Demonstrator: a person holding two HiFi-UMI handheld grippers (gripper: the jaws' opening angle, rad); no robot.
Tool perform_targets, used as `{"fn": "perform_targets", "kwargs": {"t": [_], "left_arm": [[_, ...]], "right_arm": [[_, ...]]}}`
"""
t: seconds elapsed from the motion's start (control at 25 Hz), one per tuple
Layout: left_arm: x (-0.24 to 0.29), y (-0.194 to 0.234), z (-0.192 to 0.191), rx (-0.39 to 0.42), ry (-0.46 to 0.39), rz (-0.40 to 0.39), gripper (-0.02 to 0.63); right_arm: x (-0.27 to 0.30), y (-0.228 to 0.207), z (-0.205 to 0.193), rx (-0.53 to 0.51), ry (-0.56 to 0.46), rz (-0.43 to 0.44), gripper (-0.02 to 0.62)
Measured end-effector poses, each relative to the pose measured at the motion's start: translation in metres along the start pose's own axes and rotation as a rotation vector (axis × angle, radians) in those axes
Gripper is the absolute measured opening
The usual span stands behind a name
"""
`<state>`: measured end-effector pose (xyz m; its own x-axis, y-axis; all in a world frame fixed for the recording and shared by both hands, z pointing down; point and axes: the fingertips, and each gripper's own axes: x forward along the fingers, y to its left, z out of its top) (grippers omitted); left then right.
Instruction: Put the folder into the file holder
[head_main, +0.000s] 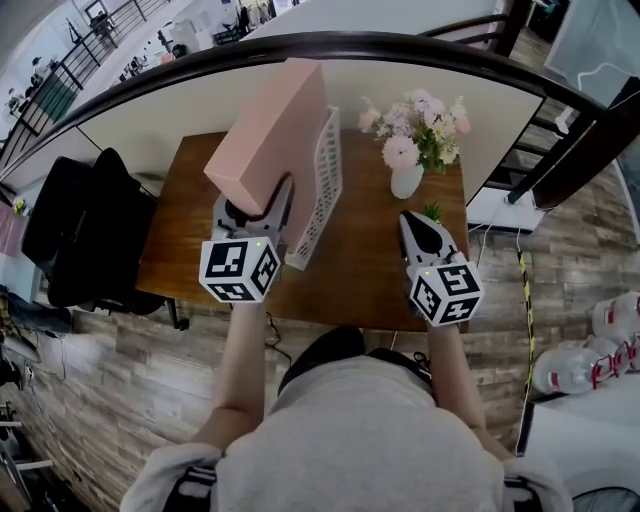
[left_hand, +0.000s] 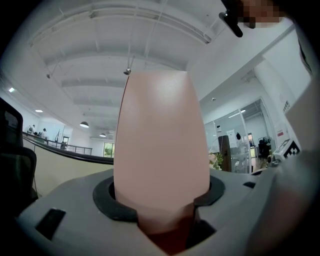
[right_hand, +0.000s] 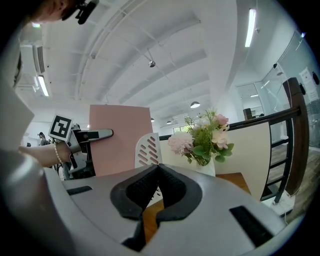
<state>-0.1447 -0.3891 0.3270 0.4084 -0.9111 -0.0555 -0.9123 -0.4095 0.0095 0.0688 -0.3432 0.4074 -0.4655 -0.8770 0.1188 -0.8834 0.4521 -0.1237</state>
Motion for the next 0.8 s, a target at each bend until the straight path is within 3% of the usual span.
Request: {"fn": "perform_targets", "kwargs": {"t": [0.8], "left_arm": [[0.009, 0.005, -0.043, -0.054, 0.056, 0.002, 0.298]], "right_arm": [[0.02, -0.001, -0.022, 0.026, 0.059, 0.026, 0.009]]}}
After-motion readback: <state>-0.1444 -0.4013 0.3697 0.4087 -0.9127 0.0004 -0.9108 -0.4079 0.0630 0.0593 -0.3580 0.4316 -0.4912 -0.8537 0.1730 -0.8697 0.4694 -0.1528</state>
